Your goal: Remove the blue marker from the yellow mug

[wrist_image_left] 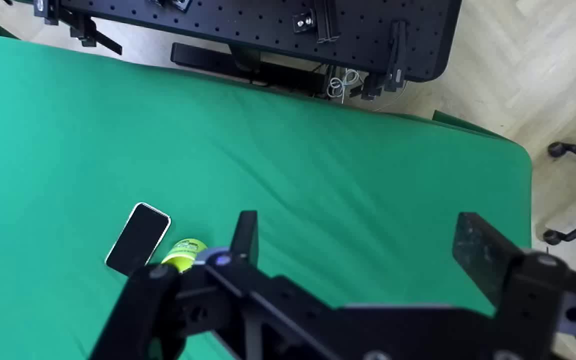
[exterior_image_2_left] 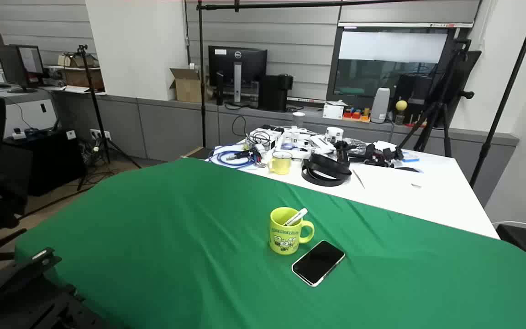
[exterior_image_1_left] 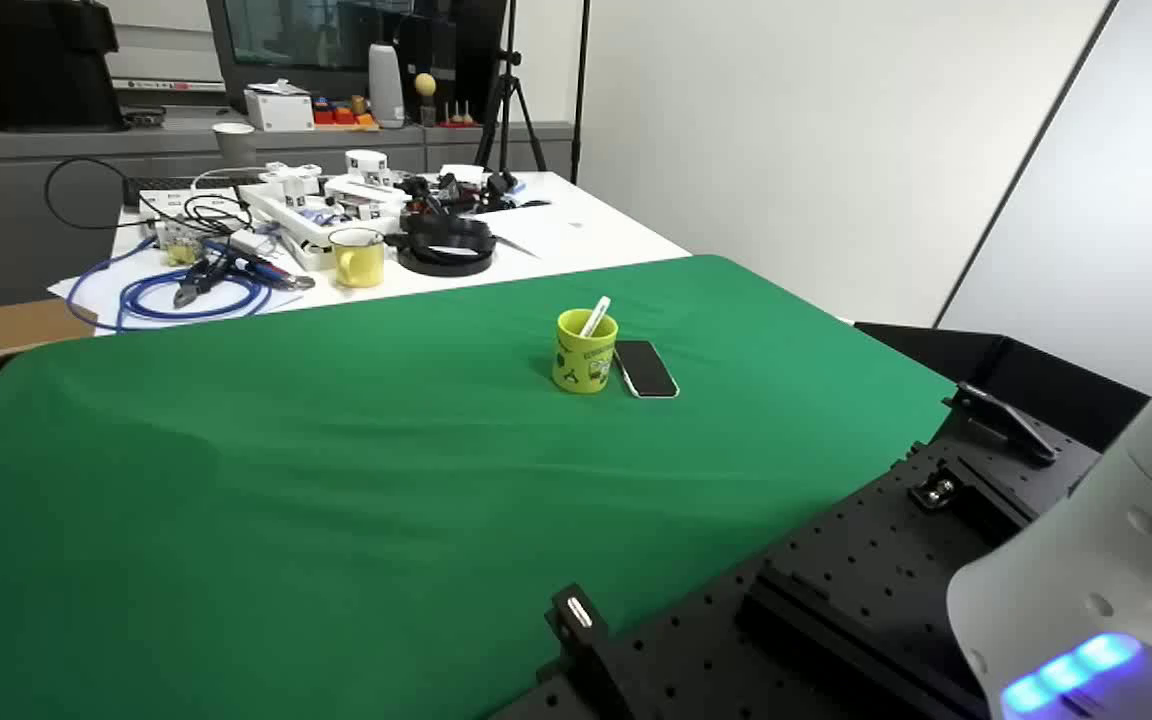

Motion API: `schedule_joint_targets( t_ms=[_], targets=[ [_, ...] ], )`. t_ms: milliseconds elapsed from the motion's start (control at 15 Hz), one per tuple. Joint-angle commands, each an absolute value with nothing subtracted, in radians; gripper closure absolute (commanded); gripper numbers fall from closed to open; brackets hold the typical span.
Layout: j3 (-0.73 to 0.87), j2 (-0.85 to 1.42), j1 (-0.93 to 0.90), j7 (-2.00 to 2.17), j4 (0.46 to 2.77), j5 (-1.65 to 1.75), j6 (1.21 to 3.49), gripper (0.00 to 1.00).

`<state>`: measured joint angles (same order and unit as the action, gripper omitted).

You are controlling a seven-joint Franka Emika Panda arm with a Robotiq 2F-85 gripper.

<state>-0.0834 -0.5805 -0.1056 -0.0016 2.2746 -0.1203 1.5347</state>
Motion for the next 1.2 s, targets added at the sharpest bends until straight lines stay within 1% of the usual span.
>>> schedule_joint_targets(
  t_ms=[0, 533, 800, 1133],
  targets=[
    [-0.086, -0.579, -0.102, -0.003, 2.272, -0.121, 1.533, 0.0],
    [-0.086, -0.58, -0.102, -0.003, 2.272, -0.121, 1.534, 0.0],
    [-0.052, -0.397, 0.0, 0.083, 2.252, -0.056, 1.739, 0.0],
    [0.008, -0.087, 0.075, 0.112, 2.224, -0.009, 1.821, 0.0]
  ],
)
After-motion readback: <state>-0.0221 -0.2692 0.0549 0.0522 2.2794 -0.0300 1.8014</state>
